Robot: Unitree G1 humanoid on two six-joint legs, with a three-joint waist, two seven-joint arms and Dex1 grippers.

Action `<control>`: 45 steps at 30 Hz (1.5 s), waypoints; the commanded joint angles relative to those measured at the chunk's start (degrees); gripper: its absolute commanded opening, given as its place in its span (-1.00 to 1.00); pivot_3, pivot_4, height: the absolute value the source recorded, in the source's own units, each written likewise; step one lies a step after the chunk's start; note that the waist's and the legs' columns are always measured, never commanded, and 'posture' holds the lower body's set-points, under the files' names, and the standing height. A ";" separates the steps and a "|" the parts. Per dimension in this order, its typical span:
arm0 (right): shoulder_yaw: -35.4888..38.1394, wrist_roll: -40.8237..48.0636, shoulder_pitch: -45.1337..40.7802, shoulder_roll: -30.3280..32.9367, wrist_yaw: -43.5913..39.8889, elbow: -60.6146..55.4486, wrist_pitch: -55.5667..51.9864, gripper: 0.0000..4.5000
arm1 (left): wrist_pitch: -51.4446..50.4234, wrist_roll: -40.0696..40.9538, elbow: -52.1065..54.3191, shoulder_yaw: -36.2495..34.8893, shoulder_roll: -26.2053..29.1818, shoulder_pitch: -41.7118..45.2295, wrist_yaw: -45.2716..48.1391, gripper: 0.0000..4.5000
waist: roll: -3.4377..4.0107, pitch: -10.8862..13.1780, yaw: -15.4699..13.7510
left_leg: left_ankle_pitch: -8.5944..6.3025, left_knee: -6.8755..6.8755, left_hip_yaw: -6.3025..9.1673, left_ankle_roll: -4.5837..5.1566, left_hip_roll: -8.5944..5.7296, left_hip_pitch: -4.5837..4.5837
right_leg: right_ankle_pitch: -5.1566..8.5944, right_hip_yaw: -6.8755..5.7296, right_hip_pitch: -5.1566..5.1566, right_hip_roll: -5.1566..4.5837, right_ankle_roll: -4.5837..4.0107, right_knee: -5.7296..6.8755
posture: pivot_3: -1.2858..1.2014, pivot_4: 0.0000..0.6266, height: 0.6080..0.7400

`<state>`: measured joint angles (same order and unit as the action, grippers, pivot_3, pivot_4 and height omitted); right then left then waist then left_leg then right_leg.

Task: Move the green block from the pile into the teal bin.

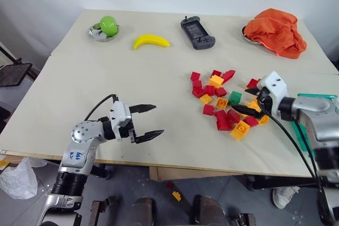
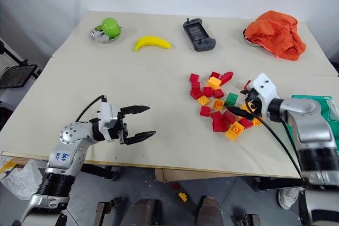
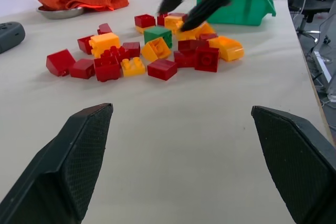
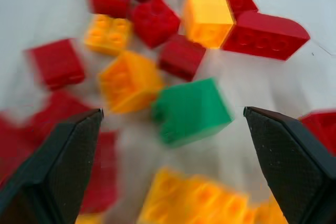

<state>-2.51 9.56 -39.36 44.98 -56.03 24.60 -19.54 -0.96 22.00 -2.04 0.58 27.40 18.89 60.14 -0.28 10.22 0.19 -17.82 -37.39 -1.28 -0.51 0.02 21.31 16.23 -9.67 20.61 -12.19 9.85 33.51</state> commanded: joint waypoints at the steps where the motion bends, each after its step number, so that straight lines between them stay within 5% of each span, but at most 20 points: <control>1: -3.59 -4.96 -6.54 -0.65 -3.55 11.77 7.74 0.99 | 0.06 0.74 2.58 -0.72 0.37 0.31 -0.27 1.00 | 0.00 0.00 0.00 | 0.00 0.01 0.00 0.00 0.01 -0.01 | 0.00 0.00 0.00 0.00 0.00 0.01 | 0.03 -0.52 1.00; 7: -7.09 -9.97 -17.43 -3.63 -7.26 28.88 13.23 0.99 | -0.34 1.16 4.16 -1.52 1.12 -0.89 -0.77 1.00 | 0.02 0.01 0.51 | 0.00 0.05 0.00 0.00 0.00 0.00 | 0.00 -0.01 0.01 0.00 0.00 -0.04 | 0.03 -0.52 1.00; 10: -7.20 -11.13 -19.64 -4.80 -8.46 33.69 15.92 0.74 | -0.85 1.18 5.17 -1.44 1.11 -1.15 -1.16 1.00 | 0.02 0.01 1.04 | 0.00 0.07 0.00 0.00 0.02 -0.01 | 0.00 -0.02 0.01 0.01 0.00 -0.02 | 0.03 -0.52 1.00; 15: -6.09 -11.02 -20.34 -5.59 -10.43 35.43 18.67 -0.04 | -1.23 1.14 5.43 -1.26 0.79 -0.76 -1.31 1.00 | 0.03 0.01 1.43 | 0.00 0.06 0.00 0.00 0.01 0.00 | 0.00 -0.01 0.01 0.00 0.00 -0.02 | 0.03 -0.52 1.00; 20: -2.03 -8.12 -18.62 -3.74 -9.81 30.51 17.95 -0.07 | -0.89 1.06 4.72 0.20 -0.81 0.55 -0.94 1.00 | 0.05 0.03 1.35 | 0.00 0.06 0.00 0.00 0.02 -0.01 | 0.00 0.00 0.01 0.01 0.00 -0.01 | 0.03 -0.52 1.00; 30: 27.92 7.29 14.06 11.72 -4.89 -16.01 -4.21 -0.07 | 0.79 -0.39 -1.03 6.88 -9.06 6.70 1.24 1.00 | 0.07 0.05 -1.80 | -0.03 -0.02 0.03 0.03 -0.02 0.13 | -0.01 -0.11 -0.01 0.00 0.02 -0.13 | 0.03 -0.52 1.00; 37: 49.89 4.74 39.48 12.95 -1.18 -26.10 -9.39 -0.07 | 5.79 -2.62 -10.02 11.24 -14.43 12.49 5.49 1.00 | 0.09 0.04 -1.90 | -0.06 -0.07 -0.04 0.08 -0.05 0.14 | -0.05 -0.05 -0.03 -0.02 0.08 -0.18 | 0.03 -0.52 1.00; 45: 52.98 5.97 45.13 10.10 5.51 -25.59 -11.95 -0.07 | 6.98 -2.85 -12.89 11.21 -16.05 14.43 6.76 1.00 | 0.13 0.02 -0.84 | -0.06 -0.06 -0.17 0.08 0.00 -0.03 | -0.06 0.17 -0.06 -0.01 0.08 -0.14 | 0.03 -0.52 1.00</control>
<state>48.61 14.38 6.20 54.74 -52.15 -0.10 -30.68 5.15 19.07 -15.14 12.28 11.46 32.99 66.80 -0.15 10.24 -0.65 -17.88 -37.45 -1.45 -0.42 0.01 21.28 16.16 -9.49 20.55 -12.20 9.94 33.39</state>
